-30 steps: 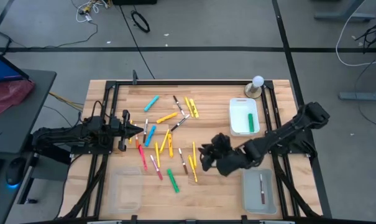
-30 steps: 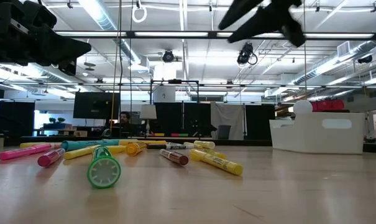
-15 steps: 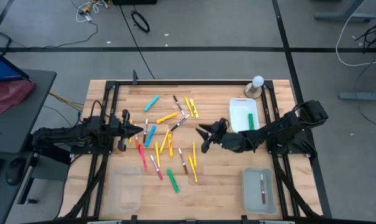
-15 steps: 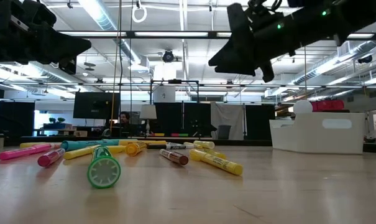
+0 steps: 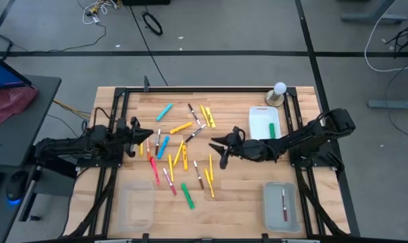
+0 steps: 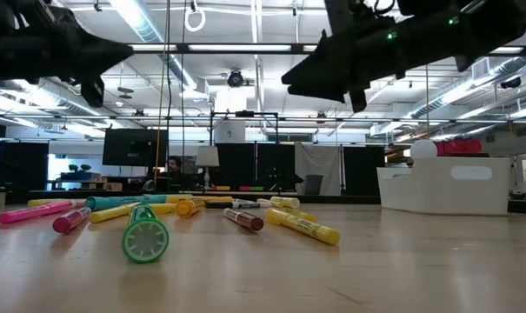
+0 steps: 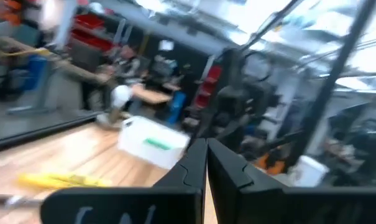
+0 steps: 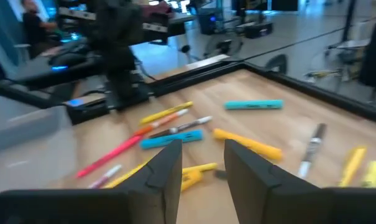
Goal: Pick & Place Markers
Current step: Put the yellow pen into the transparent bin
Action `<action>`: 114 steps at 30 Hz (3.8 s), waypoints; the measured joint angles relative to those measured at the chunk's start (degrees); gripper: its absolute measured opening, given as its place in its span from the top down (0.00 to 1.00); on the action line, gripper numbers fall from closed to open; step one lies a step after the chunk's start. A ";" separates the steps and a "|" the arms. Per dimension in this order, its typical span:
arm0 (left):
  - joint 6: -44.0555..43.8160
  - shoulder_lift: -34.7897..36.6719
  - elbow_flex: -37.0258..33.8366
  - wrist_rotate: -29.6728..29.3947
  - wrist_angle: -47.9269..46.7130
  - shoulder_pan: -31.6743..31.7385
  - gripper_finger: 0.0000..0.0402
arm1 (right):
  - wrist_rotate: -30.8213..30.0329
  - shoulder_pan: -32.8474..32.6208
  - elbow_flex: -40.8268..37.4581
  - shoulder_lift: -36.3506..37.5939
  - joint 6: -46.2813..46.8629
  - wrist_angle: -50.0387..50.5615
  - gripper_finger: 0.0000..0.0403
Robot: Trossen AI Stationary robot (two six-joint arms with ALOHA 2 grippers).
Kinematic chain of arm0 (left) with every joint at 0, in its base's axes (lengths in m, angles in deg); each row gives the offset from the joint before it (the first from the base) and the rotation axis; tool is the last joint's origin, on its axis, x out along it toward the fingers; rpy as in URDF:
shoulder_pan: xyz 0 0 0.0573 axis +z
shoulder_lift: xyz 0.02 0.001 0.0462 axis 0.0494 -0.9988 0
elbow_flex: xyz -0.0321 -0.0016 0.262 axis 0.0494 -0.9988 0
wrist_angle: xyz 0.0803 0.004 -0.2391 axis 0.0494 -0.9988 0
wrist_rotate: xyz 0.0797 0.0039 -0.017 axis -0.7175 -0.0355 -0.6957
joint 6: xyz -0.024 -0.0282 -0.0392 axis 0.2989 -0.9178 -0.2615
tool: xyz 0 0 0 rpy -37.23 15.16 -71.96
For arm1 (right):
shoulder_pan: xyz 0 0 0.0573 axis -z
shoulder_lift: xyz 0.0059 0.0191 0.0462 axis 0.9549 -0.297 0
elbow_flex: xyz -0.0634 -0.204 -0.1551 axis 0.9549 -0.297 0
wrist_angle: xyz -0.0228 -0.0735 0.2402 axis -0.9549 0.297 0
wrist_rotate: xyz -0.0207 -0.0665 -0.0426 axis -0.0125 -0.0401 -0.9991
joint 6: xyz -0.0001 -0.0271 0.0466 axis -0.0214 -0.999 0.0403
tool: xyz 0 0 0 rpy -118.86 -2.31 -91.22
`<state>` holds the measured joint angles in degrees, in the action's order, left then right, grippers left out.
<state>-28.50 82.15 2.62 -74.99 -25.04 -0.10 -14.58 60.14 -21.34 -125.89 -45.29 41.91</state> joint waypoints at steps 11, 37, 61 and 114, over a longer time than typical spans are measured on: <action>9.03 -22.07 1.81 -11.66 23.43 -14.23 0.95 | 0.23 -3.10 0.00 0.00 0.48 -2.06 0.70; -35.54 -83.27 39.43 -22.51 -28.78 -21.64 0.51 | 0.17 -6.64 0.00 0.00 -1.56 -0.20 0.70; -41.02 -97.45 39.60 -30.44 -23.11 -19.47 0.72 | 0.03 -6.23 0.02 0.00 -3.13 -0.25 0.70; -105.53 -87.16 63.99 -3.29 -78.22 -61.88 0.87 | 0.03 -6.20 0.07 -0.02 -3.76 -0.73 0.70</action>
<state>-134.03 -5.01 66.61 -78.28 -103.27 -61.99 -14.55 53.94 -21.28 -125.92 -49.06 41.19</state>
